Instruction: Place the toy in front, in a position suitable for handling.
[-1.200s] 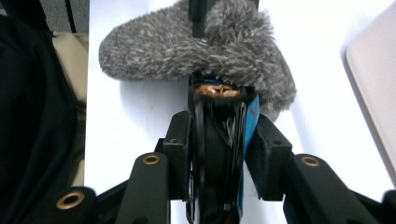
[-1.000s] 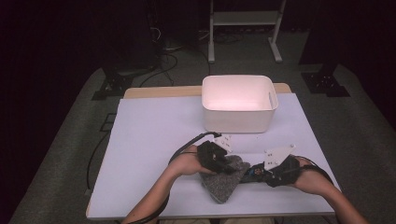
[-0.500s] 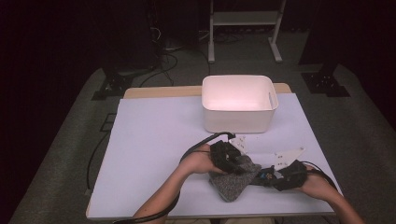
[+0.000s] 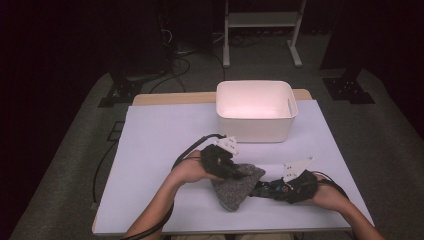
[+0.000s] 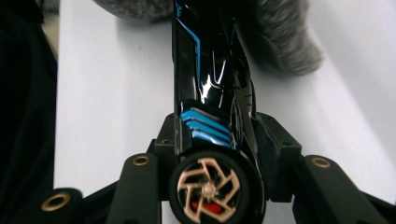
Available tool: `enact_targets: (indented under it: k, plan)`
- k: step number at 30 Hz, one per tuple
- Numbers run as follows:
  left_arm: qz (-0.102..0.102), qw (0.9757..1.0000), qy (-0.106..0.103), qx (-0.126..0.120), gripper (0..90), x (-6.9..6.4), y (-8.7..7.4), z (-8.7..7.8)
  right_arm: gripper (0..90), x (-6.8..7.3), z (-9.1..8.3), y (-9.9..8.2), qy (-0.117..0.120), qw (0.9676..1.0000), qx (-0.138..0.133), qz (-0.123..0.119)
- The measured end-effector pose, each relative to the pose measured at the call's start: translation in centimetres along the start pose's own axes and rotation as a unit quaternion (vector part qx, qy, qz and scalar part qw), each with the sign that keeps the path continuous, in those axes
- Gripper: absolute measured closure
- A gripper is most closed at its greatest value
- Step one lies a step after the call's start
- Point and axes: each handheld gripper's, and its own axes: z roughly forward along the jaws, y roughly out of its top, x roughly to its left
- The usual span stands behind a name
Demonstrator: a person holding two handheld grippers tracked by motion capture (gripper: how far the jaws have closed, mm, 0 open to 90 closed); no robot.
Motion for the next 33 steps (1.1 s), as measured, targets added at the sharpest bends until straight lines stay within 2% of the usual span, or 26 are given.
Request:
enact_targets:
  k: [3,7,11,13,16,18,22,26,28,33]
  plan:
    - [-0.003,0.9999,0.01,-0.005,77.8,0.1,-0.7,-1.5,56.6,0.1,0.5,0.6,0.007,0.9999,-0.013,-0.002]
    - [-0.007,0.9996,0.027,-0.005,77.8,-0.1,-1.6,-3.7,56.7,0.3,1.4,2.4,0.02,0.9994,-0.027,-0.013]
    - [-0.012,0.9992,0.038,0.002,77.8,-0.6,-2.8,-5.0,56.7,0.3,2.9,4.2,0.026,0.9988,-0.031,-0.028]
    - [-0.015,0.9991,0.038,0.008,77.8,-0.7,-3.5,-5.3,56.7,0.2,3.8,4.9,0.037,0.9982,-0.037,-0.028]
    - [-0.021,0.999,0.038,0.015,77.8,-0.7,-4.1,-5.2,56.7,0.4,4.9,6.0,0.042,0.9978,-0.039,-0.034]
    - [-0.02,0.999,0.035,0.019,77.8,-0.7,-4.4,-5.0,56.7,0.5,5.5,6.8,0.046,0.9972,-0.038,-0.045]
    - [-0.017,0.9991,0.026,0.029,76.0,-0.7,-4.4,-4.1,56.6,0.5,6.3,7.4,0.054,0.9968,-0.034,-0.048]
    - [-0.008,0.9983,0.023,0.052,76.2,-0.7,-4.3,-2.7,56.7,0.5,6.5,7.0,0.049,0.9974,-0.017,-0.05]
    - [-0.005,0.9979,0.023,0.06,76.2,-0.8,-4.1,-2.1,56.8,0.4,6.4,6.7,0.051,0.9975,-0.026,-0.041]
    - [-0.003,0.9979,0.025,0.06,76.1,-0.8,-4.0,-1.9,56.6,0.6,5.9,6.2,0.044,0.9979,-0.031,-0.035]
